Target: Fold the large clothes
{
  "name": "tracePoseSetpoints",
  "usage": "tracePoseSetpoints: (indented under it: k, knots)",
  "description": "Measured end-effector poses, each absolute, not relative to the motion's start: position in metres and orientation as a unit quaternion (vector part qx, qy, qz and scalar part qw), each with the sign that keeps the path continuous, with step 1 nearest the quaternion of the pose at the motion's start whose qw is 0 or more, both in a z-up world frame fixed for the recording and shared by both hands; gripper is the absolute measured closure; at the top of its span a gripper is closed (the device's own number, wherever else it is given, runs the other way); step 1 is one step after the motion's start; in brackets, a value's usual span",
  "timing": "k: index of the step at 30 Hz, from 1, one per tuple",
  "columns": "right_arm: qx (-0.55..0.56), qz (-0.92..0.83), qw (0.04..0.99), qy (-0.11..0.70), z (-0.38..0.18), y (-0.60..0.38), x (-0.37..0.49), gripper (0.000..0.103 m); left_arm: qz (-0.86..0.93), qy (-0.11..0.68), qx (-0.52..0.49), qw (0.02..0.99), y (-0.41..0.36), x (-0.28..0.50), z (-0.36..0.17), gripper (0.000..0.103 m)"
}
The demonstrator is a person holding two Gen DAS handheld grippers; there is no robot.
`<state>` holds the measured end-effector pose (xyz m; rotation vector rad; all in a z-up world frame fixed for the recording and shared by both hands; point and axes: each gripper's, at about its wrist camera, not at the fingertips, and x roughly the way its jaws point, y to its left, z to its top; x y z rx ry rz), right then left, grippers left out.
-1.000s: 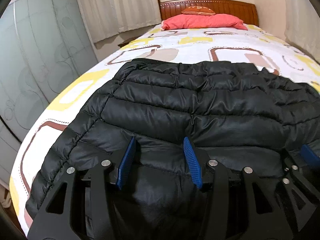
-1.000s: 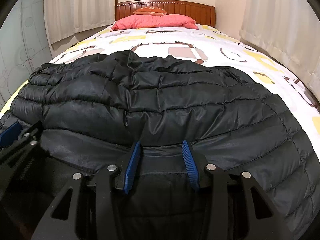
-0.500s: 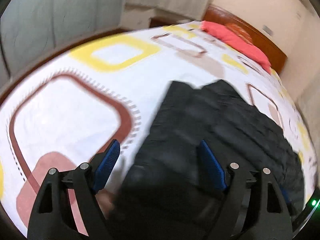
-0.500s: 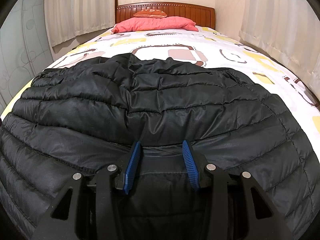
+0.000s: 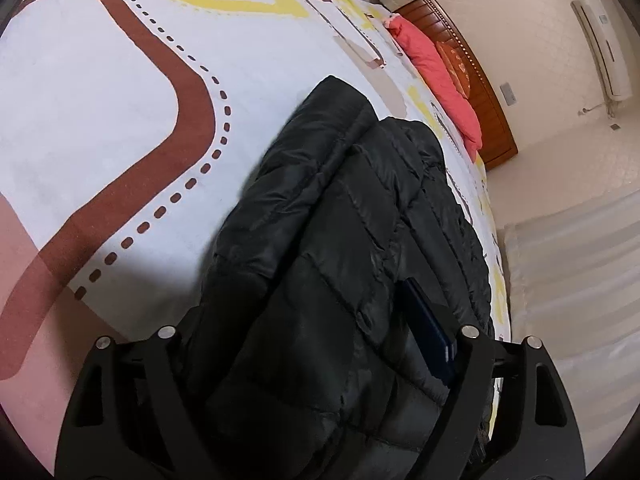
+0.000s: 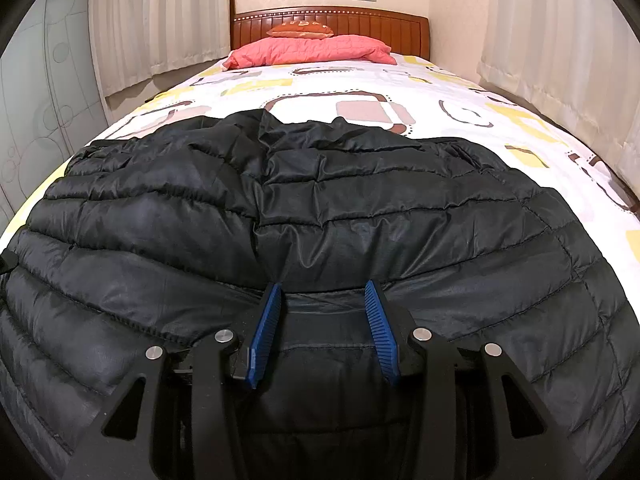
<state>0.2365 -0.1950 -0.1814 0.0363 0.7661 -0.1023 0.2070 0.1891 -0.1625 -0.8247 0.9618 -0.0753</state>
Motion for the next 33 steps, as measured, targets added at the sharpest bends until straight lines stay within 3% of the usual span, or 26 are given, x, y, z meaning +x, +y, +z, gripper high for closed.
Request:
tracePoseSetpoints:
  k: [4, 8, 11, 16, 20, 25, 29, 33]
  knots:
    - [0.018, -0.049, 0.926, 0.374, -0.182, -0.196, 0.237, 0.058, -0.023, 0.449, -0.36, 0.817, 0.178, 0.203, -0.157, 0.042]
    - [0.018, -0.049, 0.926, 0.374, -0.182, -0.195, 0.237, 0.058, -0.007, 0.441, -0.37, 0.817, 0.179, 0.201, -0.158, 0.046]
    - [0.018, -0.049, 0.926, 0.374, -0.182, -0.195, 0.237, 0.058, 0.003, 0.439, -0.37, 0.819, 0.177, 0.2, -0.158, 0.046]
    - [0.017, -0.05, 0.926, 0.373, -0.182, -0.195, 0.237, 0.058, 0.011, 0.431, -0.405, 0.807, 0.183, 0.193, -0.161, 0.033]
    - [0.018, -0.049, 0.926, 0.373, -0.183, -0.195, 0.237, 0.058, 0.018, 0.43, -0.406, 0.806, 0.182, 0.191, -0.162, 0.031]
    - [0.021, -0.047, 0.926, 0.373, -0.183, -0.195, 0.236, 0.058, 0.016, 0.42, -0.409, 0.81, 0.18, 0.188, -0.162, 0.063]
    - [0.035, -0.038, 0.924, 0.379, -0.176, -0.202, 0.24, 0.058, 0.022, 0.415, -0.4, 0.817, 0.178, 0.187, -0.159, 0.069]
    - [0.1, -0.001, 0.919, 0.382, -0.165, -0.226, 0.24, 0.038, 0.025, 0.416, -0.397, 0.817, 0.177, 0.187, -0.157, 0.07]
